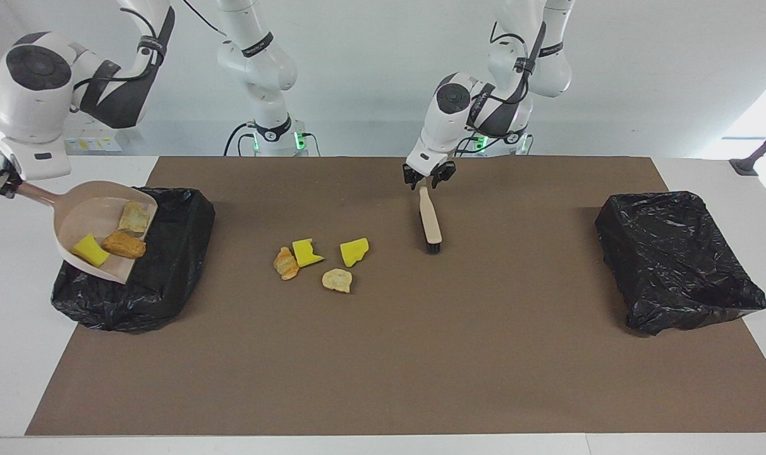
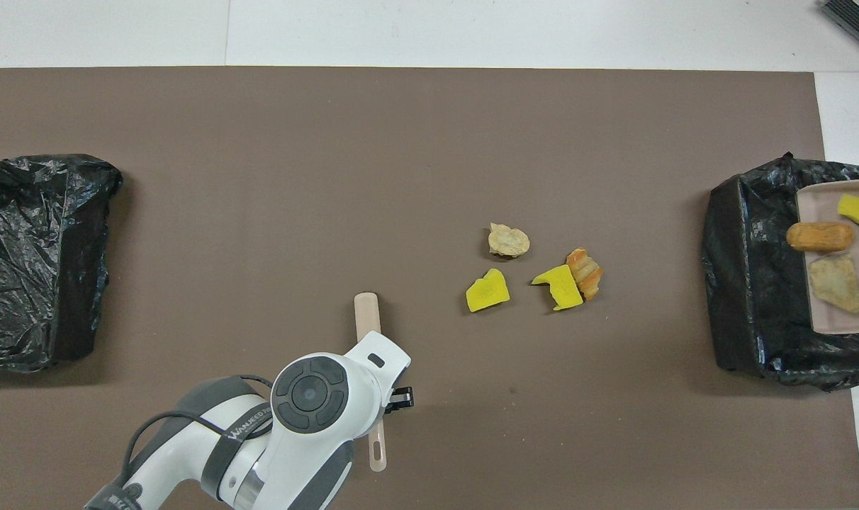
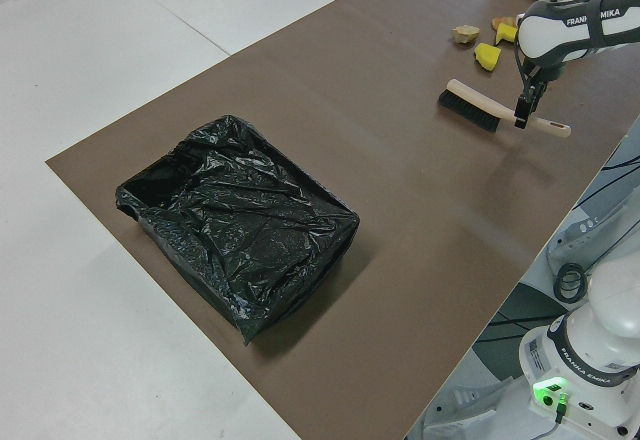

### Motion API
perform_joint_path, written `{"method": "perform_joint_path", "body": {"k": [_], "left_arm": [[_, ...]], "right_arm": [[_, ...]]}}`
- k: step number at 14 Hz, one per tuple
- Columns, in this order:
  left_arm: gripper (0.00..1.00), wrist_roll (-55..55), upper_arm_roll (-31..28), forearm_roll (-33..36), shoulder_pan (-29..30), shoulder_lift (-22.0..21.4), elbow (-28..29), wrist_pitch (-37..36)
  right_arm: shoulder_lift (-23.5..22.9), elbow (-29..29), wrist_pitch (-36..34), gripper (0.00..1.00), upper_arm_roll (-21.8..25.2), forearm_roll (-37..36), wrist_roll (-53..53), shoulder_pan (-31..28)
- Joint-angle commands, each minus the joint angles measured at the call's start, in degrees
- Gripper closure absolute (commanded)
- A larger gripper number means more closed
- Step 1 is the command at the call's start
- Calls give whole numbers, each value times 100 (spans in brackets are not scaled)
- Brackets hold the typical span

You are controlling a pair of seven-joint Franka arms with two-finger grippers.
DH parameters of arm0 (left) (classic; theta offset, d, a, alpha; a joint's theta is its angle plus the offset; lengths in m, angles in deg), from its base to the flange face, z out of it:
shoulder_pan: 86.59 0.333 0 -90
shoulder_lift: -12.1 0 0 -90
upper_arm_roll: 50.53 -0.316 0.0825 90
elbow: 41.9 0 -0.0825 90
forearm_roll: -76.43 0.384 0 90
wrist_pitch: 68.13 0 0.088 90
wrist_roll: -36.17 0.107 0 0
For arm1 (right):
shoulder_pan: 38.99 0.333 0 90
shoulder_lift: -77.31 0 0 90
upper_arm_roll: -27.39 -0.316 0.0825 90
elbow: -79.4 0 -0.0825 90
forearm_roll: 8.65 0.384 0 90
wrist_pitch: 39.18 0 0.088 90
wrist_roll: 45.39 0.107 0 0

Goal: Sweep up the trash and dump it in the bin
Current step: 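Tip the dustpan into the black bag while the left gripper sets down the brush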

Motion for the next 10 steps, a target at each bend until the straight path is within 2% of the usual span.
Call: {"method": "perform_joint_path", "body": {"k": [1,4,6,8,10], "left_arm": [[0,3,-63,38,155,47,-170,28],[0,12,-72,177,690,29,-398,-51],[0,38,-72,581,998,3,-548,-121],[0,396,-72,697,1323,-49,-645,-331],[0,949,-80,697,1683,-312,-654,-691]], "right_arm": [[222,275,59,100,-12,-479,270,92],[240,187,51,100,6,-620,227,39],[353,151,77,100,15,-743,52,30],[520,151,59,100,-11,-1181,24,74],[591,361,146,100,-20,-1174,94,118]]}}
